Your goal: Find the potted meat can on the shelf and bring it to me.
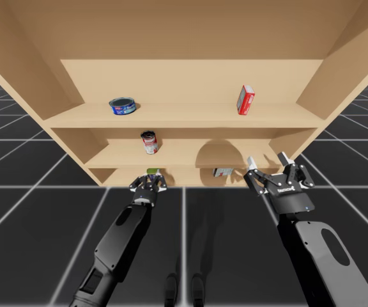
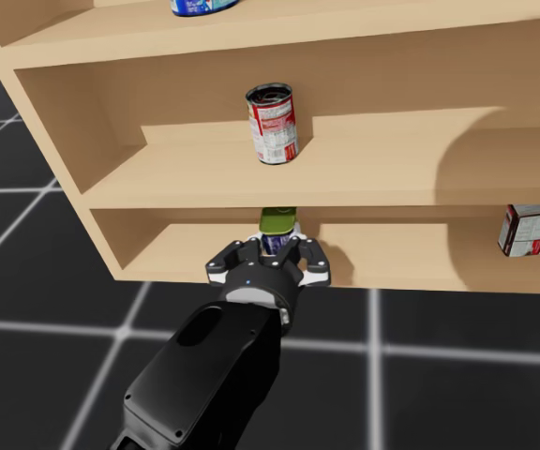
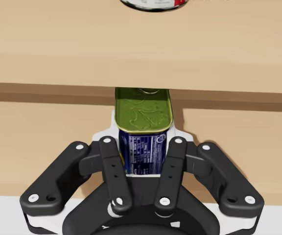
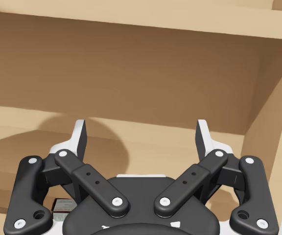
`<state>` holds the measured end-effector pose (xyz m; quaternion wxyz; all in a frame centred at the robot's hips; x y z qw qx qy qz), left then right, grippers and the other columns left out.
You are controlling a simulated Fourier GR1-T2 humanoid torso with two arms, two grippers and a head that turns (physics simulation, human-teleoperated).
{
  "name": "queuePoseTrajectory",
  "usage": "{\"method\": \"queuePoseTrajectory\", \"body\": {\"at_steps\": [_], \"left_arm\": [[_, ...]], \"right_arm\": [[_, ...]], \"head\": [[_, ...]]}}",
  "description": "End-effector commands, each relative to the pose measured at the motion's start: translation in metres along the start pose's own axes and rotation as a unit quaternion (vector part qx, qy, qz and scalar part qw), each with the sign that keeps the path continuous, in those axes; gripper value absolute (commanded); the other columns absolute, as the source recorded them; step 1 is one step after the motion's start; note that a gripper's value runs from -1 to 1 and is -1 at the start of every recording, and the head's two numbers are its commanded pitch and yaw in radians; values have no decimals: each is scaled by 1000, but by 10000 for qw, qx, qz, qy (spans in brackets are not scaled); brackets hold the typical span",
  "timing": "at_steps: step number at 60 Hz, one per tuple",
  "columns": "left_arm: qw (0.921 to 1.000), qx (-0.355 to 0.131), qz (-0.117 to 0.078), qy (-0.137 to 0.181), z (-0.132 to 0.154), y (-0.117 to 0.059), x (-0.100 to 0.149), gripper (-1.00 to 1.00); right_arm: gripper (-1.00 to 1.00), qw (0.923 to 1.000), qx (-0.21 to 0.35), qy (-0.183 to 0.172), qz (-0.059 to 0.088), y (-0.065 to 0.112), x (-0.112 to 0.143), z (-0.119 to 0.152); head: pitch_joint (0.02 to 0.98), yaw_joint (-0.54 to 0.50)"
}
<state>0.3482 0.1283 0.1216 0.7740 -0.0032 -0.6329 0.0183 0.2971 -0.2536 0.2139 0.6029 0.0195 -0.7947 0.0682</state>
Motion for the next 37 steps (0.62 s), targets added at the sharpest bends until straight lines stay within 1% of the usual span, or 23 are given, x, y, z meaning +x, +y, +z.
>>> {"method": "queuePoseTrajectory", "body": {"at_steps": [1, 3, 7, 12, 22, 26, 28, 29, 33, 35, 37], "left_arm": [[9994, -321, 18, 138, 3, 0, -6, 955], [9994, -322, 18, 108, 4, 0, -5, 939], [9994, -328, 36, 107, 9, 1, -3, 992], [9991, -401, 78, 119, 19, 3, -1, 1000], [9981, -623, -30, -6, 48, 7, 12, 1000], [9976, -686, -131, -17, 60, 10, 16, 1000], [9974, -704, -130, -2, 63, 11, 17, 1000], [9971, -747, -135, 22, 70, 12, 18, 1000], [9966, -799, -195, 25, 80, 16, 18, 1000], [9962, -854, -176, 63, 87, 19, 18, 1000], [9960, -862, -214, 89, 95, 22, 18, 1000]], "right_arm": [[-1000, 10000, -2, -1, 2, 0, 0, 0], [-1000, 10000, -4, -1, 1, 0, 0, 0], [-1000, 10000, -5, -1, 2, -1, 0, 0], [-1000, 10000, -10, -4, -1, -1, 0, 0], [-1000, 10000, -29, -11, -3, -2, 0, 0], [-1000, 10000, -38, -12, -8, -2, 0, 0], [-1000, 10000, -40, -12, -8, -2, 0, 0], [-1000, 10000, -44, -12, -8, -3, 0, 0], [-1000, 10000, -50, -14, -11, -3, 1, 0], [-1000, 10000, -56, -13, -15, -3, 1, 0], [-1000, 10000, -59, -12, -18, -3, 1, 0]], "head": [[724, 225], [722, 225], [719, 225], [715, 225], [712, 221], [712, 219], [712, 218], [712, 217], [712, 216], [712, 213], [712, 212]]}}
